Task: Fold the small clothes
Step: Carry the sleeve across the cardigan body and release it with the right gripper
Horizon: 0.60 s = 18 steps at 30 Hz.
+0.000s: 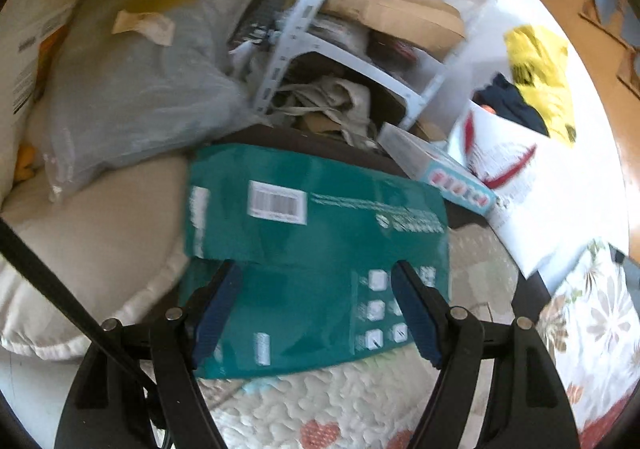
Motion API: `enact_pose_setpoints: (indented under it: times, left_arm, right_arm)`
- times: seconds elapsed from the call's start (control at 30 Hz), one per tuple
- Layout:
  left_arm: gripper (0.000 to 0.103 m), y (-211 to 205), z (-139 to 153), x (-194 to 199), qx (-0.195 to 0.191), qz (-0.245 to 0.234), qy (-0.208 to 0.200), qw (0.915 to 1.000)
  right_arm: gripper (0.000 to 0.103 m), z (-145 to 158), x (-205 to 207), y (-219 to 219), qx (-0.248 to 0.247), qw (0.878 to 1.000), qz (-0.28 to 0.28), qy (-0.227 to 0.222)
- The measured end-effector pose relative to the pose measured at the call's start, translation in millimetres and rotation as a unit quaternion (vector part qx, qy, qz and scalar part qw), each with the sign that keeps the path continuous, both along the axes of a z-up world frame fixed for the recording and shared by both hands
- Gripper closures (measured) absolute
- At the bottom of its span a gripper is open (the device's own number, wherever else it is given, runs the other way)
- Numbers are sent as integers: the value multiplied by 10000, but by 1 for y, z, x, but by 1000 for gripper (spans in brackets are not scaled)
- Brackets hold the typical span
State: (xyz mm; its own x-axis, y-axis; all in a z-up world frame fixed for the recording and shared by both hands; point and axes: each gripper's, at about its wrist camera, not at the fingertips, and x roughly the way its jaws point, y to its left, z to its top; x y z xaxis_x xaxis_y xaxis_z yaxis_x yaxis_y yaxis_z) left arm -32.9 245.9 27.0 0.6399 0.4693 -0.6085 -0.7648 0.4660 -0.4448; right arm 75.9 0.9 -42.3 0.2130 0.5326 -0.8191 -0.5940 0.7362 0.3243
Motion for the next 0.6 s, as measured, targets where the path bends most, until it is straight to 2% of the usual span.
enact_pose_setpoints:
  times: [0.1,0.13,0.2,0.27,0.3,0.37,0.4,0.43,0.47,0.53,0.6]
  left_arm:
    - [27,-25,1,20,60,-433,99,9990]
    - [27,-38,0,30,49,-654,183,9977]
    - [27,-56,-3,46,-12,-966,266,9950]
    - [27,-79,-6,60,-68,-1288,341,9911]
    - [27,-93,-7,69,-80,-1455,381,9886]
    - [27,-117,-9,83,-48,-1725,448,9840]
    - [27,-133,-10,90,-18,-1894,489,9807]
    - [27,-148,-11,97,2,-2057,526,9772]
    - [27,-160,-12,102,11,-2200,556,9739]
    - [27,-185,-15,111,46,-2482,618,9667]
    - [26,-210,-18,123,137,-2766,718,9582]
  right_arm:
    - [95,47,9,-80,129,9981,-526,-291]
    - [95,64,10,-121,81,9959,-802,-416]
    - [95,80,14,-182,-19,9906,-1268,-506]
    - [95,87,16,-259,-311,9780,-1985,-563]
    - [95,85,18,-296,-463,9696,-2346,-514]
    - [90,67,23,-372,-1105,9435,-3100,-384]
    - [84,55,25,-401,-1640,9254,-3401,-321]
    - [75,43,24,-430,-2165,9010,-3752,-232]
    - [75,39,17,-453,-2257,8874,-4015,-193]
    - [71,40,0,-484,-1745,8888,-4235,-139]
    - [58,44,-13,-501,-1412,8927,-4273,-251]
